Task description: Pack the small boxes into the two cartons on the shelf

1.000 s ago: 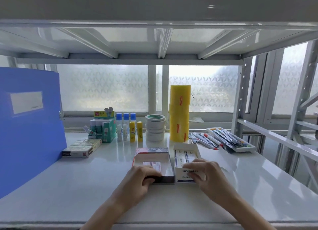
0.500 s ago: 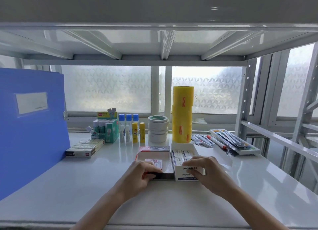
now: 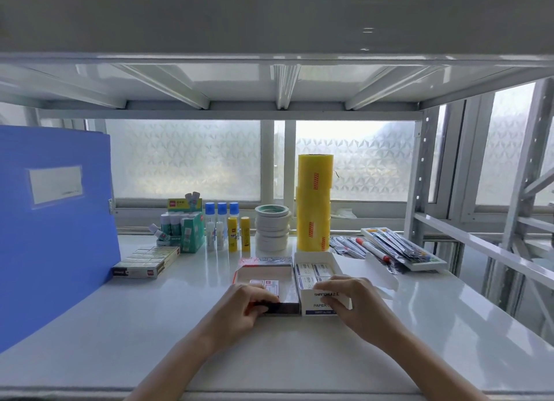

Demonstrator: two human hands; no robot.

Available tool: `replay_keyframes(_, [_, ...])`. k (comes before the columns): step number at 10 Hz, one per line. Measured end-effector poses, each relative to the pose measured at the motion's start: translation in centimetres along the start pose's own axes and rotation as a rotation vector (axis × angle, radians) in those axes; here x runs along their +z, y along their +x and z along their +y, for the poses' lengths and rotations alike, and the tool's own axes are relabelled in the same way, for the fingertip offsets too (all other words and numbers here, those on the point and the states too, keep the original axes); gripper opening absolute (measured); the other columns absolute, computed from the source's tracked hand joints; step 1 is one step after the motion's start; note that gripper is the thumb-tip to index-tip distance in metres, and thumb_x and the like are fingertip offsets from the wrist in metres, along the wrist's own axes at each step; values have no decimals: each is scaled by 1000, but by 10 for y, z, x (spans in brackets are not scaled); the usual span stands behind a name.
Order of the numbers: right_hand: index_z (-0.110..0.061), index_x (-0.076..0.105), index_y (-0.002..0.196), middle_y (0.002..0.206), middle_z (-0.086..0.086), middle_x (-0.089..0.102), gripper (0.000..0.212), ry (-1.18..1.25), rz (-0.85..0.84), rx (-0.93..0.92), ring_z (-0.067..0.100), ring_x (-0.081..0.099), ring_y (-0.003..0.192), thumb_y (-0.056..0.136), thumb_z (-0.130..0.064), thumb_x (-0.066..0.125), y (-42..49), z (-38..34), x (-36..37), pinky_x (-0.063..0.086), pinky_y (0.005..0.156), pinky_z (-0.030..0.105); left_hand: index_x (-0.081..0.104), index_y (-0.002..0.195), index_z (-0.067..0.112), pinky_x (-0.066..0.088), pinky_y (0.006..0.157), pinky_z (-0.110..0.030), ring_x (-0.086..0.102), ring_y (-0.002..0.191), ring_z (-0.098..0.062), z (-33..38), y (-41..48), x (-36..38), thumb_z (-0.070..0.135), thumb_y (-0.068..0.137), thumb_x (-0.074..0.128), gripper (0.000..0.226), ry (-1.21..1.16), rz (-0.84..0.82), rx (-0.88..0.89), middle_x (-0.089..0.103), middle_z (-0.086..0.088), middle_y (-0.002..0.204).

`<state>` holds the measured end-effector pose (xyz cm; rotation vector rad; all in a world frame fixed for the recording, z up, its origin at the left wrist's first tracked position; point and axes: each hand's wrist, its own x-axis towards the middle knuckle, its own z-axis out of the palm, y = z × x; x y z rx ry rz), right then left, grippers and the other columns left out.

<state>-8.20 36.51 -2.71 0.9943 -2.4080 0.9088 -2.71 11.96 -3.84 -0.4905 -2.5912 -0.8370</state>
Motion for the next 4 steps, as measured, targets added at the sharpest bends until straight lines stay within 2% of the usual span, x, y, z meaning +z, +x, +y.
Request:
replay_keyframes(1, [-22,75,104,94,-18,69,25,-6,6,-12,-1,62,86,83,-9,69,-1,-1,2,36,78,-4,74,109,21,48,92,-11,63,99,-1,2,-1,0,-3,89,58,36,21,0,11,72,7,105])
replay_keyframes(2, [-21,74,104,99,-12,73,24,-4,1,-7,4,65,89,83,-10,68,0,2,3,38,79,-2,74,110,18,48,92,-12,63,99,-2,2,0,-1,-1,89,58,33,41,-17,10,71,5,106])
replay_keyframes(3, [-23,74,103,98,-12,73,22,-3,-7,-13,4,66,90,83,-14,69,-2,0,2,43,81,8,73,110,18,46,86,-8,62,95,-1,7,-2,-2,4,91,60,27,67,-48,22,69,8,103])
replay_keyframes(4, [-26,73,103,99,-15,72,21,77,52,-1,-3,65,92,84,-19,69,-2,-2,-7,44,81,12,68,117,18,43,83,-4,63,101,-3,17,-2,-15,13,91,64,27,130,6,1,68,7,111])
